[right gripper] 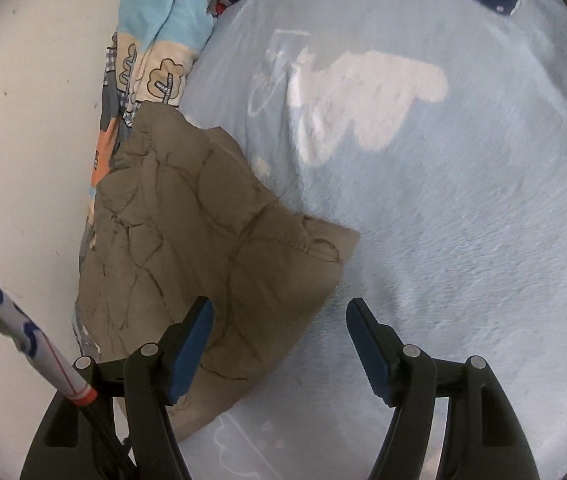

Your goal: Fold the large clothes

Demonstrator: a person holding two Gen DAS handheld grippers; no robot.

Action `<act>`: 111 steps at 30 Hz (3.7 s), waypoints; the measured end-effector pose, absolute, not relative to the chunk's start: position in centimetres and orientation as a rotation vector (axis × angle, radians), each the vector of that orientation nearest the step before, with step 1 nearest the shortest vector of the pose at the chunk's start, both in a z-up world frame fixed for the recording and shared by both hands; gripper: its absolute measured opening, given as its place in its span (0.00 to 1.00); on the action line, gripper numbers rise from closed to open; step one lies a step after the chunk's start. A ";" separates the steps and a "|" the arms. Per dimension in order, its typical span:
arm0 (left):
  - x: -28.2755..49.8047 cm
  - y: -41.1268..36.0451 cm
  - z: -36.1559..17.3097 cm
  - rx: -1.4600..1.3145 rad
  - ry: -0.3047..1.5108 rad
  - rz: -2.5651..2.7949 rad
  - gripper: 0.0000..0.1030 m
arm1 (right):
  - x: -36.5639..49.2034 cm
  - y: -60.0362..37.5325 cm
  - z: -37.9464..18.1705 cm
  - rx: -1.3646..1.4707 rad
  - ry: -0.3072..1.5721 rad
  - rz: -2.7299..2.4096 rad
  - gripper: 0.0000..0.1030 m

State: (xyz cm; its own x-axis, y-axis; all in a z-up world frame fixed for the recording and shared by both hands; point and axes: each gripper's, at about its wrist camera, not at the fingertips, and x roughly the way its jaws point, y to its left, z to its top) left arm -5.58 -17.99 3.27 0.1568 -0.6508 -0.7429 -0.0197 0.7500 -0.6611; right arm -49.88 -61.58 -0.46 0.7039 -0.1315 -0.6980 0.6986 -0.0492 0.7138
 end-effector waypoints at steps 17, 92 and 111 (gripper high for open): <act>-5.9 -19.5 4.1 -0.529 1.258 -0.481 0.84 | -47.6 -63.2 -3.5 1.501 0.331 -0.656 0.75; -22.5 -7.3 8.7 -0.208 1.214 -0.429 0.78 | -59.3 -46.7 4.7 0.936 0.704 -0.837 0.51; -32.9 -20.2 13.0 0.336 0.697 -0.632 0.79 | -53.8 -38.1 12.1 0.403 0.551 -0.800 0.55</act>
